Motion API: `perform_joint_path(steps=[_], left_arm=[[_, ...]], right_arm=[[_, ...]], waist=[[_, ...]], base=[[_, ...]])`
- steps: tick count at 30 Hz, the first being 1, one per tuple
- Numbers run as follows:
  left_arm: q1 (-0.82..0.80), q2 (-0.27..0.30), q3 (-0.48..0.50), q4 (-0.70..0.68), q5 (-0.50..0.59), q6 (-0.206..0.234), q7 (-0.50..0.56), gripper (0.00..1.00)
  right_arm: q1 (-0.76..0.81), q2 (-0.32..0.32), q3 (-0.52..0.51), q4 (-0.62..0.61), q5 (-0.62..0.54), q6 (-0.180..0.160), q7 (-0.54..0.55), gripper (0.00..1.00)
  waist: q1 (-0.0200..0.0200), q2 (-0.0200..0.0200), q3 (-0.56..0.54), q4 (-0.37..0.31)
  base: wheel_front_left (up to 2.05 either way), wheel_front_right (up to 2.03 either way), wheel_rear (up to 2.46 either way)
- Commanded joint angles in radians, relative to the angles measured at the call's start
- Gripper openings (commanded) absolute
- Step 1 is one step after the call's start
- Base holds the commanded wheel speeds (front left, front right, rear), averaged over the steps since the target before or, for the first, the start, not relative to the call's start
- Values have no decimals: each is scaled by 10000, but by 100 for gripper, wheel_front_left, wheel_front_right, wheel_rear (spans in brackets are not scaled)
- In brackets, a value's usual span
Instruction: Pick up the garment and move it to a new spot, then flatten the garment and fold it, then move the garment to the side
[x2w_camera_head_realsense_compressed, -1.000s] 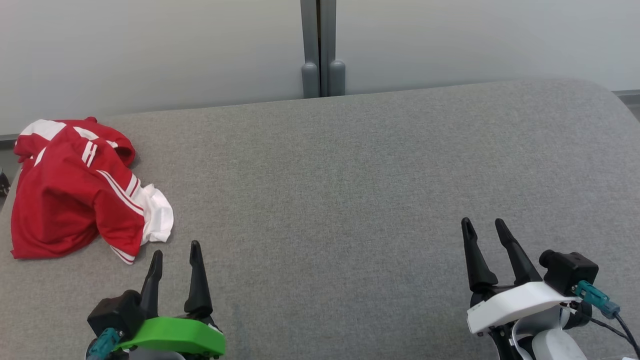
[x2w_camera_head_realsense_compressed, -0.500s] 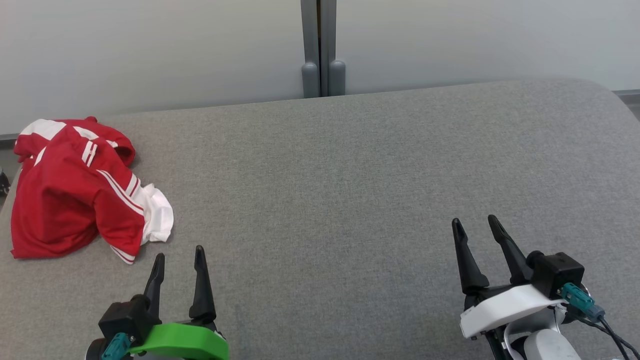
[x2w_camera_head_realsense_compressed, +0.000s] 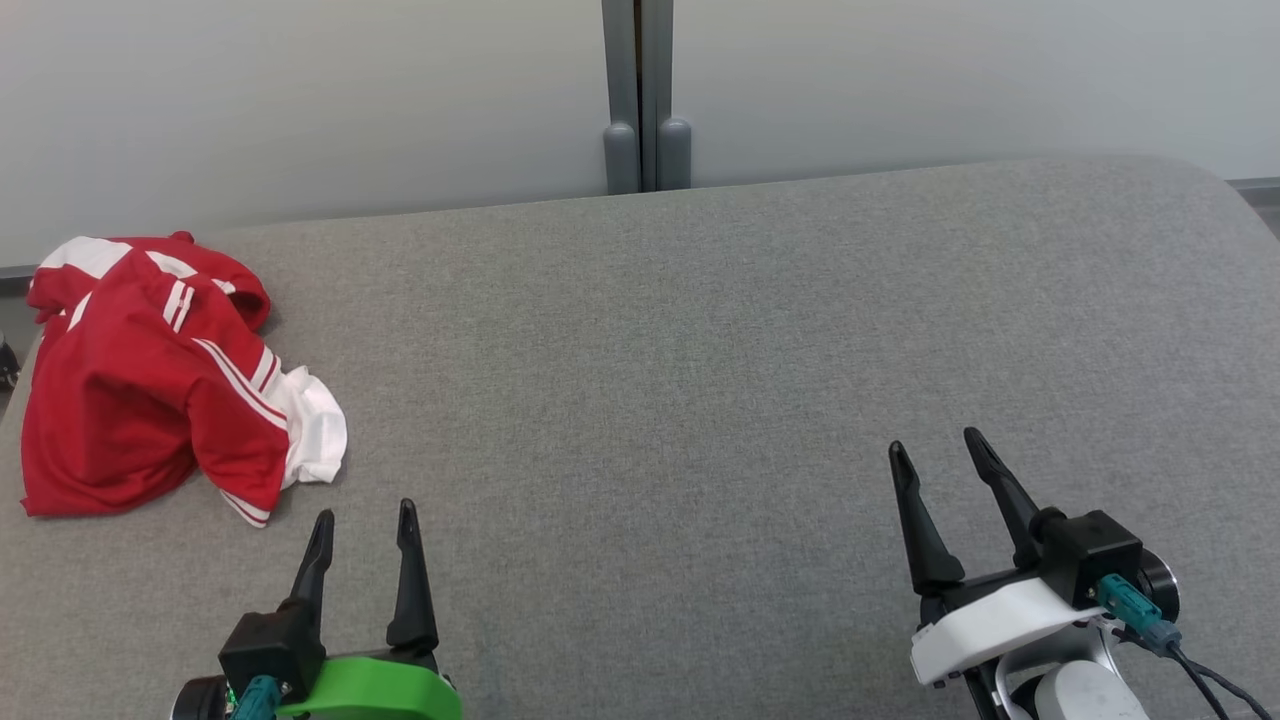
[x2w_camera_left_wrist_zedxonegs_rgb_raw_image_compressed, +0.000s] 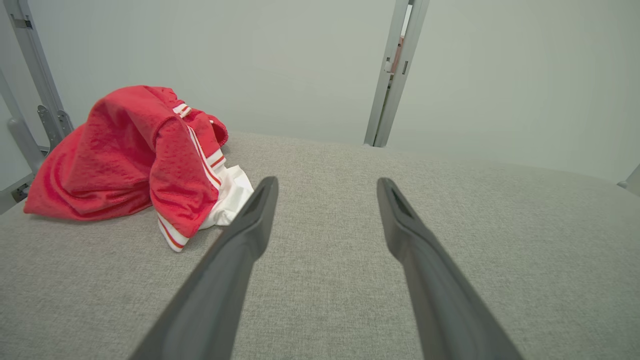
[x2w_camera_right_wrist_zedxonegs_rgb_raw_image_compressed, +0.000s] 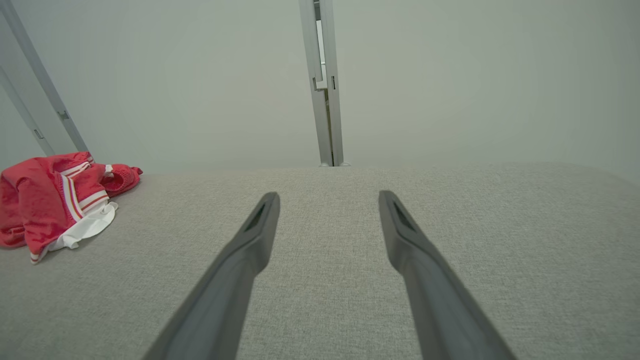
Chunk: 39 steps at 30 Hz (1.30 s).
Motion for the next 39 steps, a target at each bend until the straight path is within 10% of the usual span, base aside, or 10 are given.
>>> perform_joint_path(steps=[1, 28, 39], left_arm=[[124, 73, -27, -15, 231, 43, -76, 100], [324, 76, -156, 121, 639, 57, -203, 100], [245, 76, -139, 92, 832, -11, -201, 100]], right_arm=[[43, -43, 26, -3, -218, 4, -85, 100], [282, -46, 110, -20, -734, 2, -225, 100], [498, -41, 9, -80, -642, 2, -224, 100]], waist=[[0, 0, 1, -2], [0, 0, -86, 115], [0, 0, -160, 1981]], base=[[0, 0, 0], [0, 0, 0], [0, 0, 0]])
